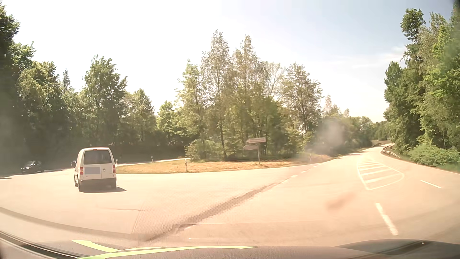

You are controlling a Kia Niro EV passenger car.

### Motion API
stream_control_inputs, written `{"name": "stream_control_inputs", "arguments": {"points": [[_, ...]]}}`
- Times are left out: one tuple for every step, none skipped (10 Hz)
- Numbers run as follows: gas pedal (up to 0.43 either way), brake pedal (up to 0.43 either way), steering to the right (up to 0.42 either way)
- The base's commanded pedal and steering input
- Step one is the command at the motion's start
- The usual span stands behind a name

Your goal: Follow the waypoints while adhering to traffic rules and regulations

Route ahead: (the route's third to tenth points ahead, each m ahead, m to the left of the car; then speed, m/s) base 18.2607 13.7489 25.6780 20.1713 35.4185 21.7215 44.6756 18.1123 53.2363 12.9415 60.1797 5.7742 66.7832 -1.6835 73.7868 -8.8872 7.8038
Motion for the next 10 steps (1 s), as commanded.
{"name": "stream_control_inputs", "arguments": {"points": [[0.0,0.0,-0.177],[0.008,0.0,-0.183],[0.008,0.0,-0.189],[0.008,0.0,-0.19],[0.008,0.0,-0.19],[0.059,0.0,-0.191],[0.067,0.0,-0.194],[0.067,0.0,-0.198],[0.087,0.0,-0.205],[0.11,0.0,-0.21]]}}
